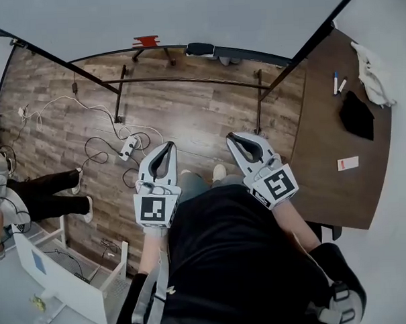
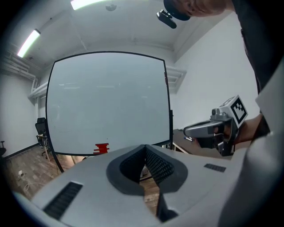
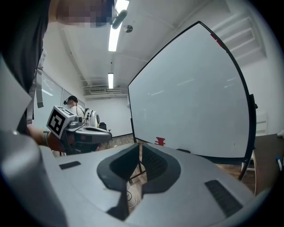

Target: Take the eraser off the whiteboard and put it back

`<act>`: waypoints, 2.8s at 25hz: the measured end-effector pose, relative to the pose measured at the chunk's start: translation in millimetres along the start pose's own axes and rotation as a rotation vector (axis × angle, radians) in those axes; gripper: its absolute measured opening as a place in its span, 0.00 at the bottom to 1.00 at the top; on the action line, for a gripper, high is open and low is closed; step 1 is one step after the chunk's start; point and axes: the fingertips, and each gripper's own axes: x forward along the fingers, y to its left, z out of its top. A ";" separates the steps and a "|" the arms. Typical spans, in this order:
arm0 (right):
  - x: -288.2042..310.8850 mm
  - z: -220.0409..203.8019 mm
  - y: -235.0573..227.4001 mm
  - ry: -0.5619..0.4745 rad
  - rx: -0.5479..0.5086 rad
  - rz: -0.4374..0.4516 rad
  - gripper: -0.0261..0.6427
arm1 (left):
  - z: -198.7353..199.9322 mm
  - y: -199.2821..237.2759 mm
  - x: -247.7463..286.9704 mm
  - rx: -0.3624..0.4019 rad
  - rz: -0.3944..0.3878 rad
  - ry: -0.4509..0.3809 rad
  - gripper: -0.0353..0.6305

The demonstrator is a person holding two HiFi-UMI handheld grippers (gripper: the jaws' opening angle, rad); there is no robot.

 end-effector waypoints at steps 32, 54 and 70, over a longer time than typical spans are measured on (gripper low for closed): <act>230.2 5.8 -63.1 0.081 0.126 -0.265 0.08 | -21.9 219.7 133.8 0.025 -0.251 0.035 0.06; 275.9 -67.4 -148.6 -0.038 0.619 -0.473 0.09 | -49.2 257.7 181.4 0.099 -0.402 0.135 0.06; 297.9 -123.5 -208.0 -0.064 0.877 -0.482 0.38 | -53.6 275.4 221.1 0.116 -0.350 0.192 0.06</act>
